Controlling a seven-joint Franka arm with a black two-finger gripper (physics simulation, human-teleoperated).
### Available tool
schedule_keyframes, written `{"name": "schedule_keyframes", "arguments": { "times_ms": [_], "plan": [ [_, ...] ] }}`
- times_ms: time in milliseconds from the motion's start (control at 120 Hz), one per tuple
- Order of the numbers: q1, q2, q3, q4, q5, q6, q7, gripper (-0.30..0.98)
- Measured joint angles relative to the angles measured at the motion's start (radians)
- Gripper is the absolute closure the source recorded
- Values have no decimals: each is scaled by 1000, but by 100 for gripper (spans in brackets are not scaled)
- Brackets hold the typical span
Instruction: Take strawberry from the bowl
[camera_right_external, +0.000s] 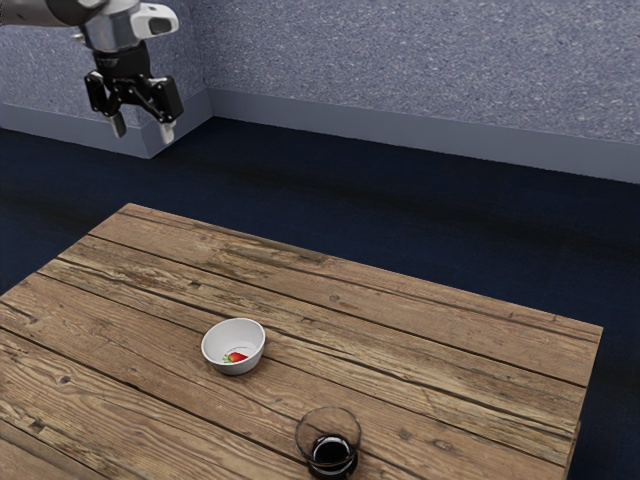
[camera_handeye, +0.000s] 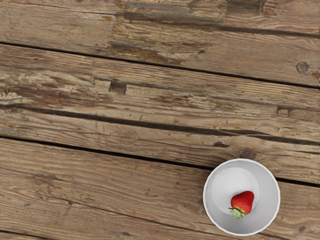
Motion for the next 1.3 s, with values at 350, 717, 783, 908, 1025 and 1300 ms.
{"name": "schedule_keyframes", "arguments": {
  "times_ms": [350, 717, 783, 908, 1025, 1300],
  "plan": [
    [-29, 35, -8, -121, -3, 81, -2, 2],
    [-86, 104, -8, -383, -37, 382, -4, 2],
    [-93, 85, -6, -418, -37, 404, -4, 2],
    [-108, 51, -2, -477, -30, 430, -3, 2],
    [-131, 28, 1, -568, -3, 466, 40, 2],
    [-201, -36, 3, -708, 27, 562, 248, 3]
  ]
}}
